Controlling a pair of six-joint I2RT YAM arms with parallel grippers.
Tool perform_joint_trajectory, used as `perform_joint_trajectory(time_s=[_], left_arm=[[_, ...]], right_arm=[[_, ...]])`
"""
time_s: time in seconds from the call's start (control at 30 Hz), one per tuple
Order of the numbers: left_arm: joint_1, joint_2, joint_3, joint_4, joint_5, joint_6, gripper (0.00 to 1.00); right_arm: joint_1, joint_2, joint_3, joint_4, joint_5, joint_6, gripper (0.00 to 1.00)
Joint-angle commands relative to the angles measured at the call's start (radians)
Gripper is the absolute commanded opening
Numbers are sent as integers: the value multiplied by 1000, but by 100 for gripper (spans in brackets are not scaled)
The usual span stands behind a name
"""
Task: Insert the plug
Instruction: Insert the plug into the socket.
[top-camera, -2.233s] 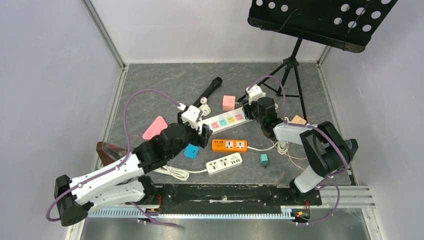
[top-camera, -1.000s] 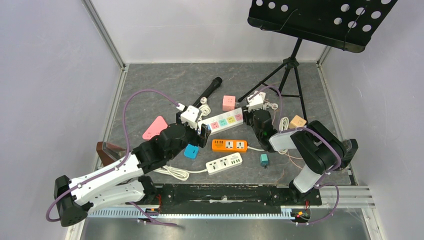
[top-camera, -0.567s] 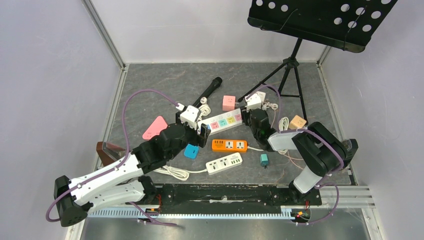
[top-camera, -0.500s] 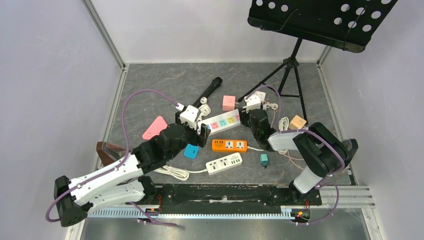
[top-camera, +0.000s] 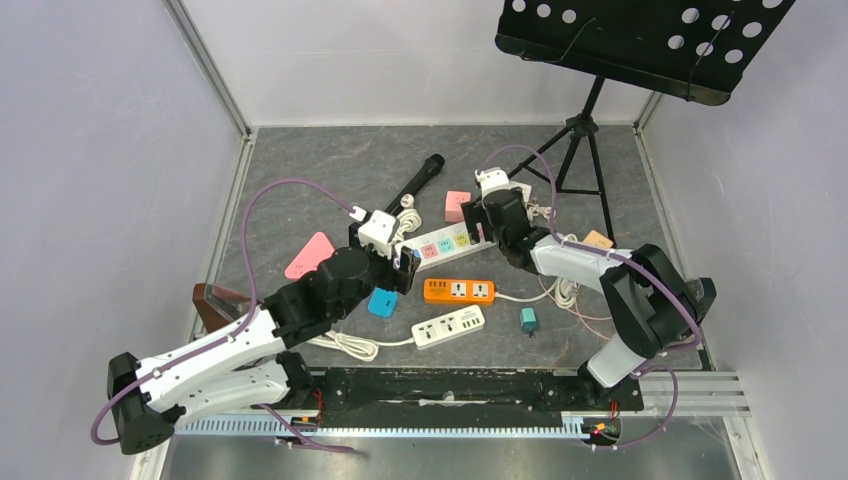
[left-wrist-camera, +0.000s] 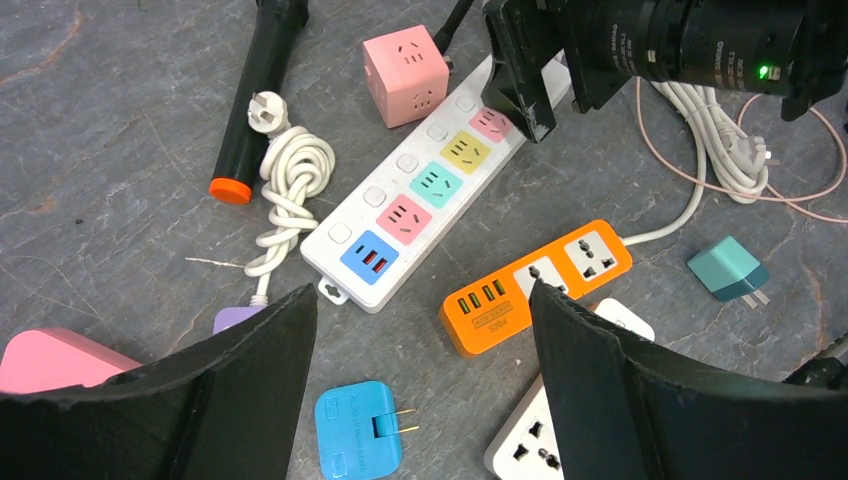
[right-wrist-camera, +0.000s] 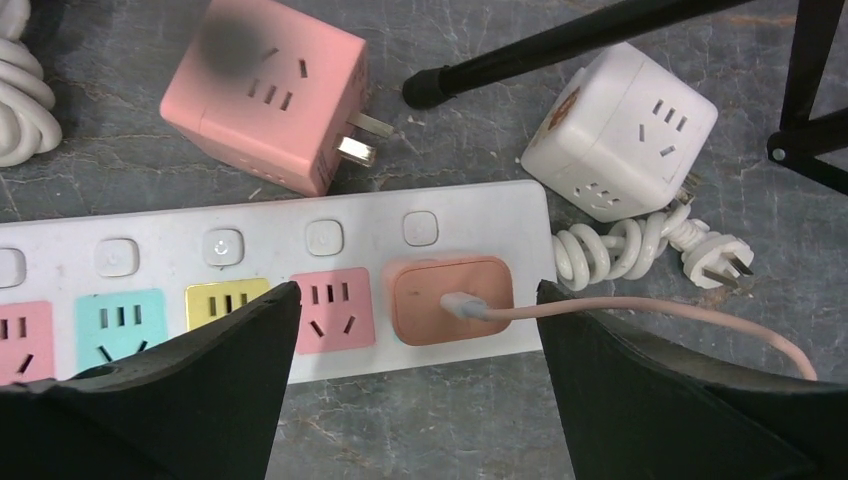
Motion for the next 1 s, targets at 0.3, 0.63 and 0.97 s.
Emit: perform_joint_trajectory(time_s=[0.3, 0.63, 0.97], left_arm=[[-2, -10, -9, 14, -22, -36, 84], [-2, -10, -8, 10, -25, -36, 84], [-2, -8, -9, 8, -28, -36, 84]], right_arm=[[-107, 54, 148, -167, -205, 29, 66], [-135, 105, 161, -228, -300, -1, 34], [-107, 148, -76, -76, -234, 27, 1]])
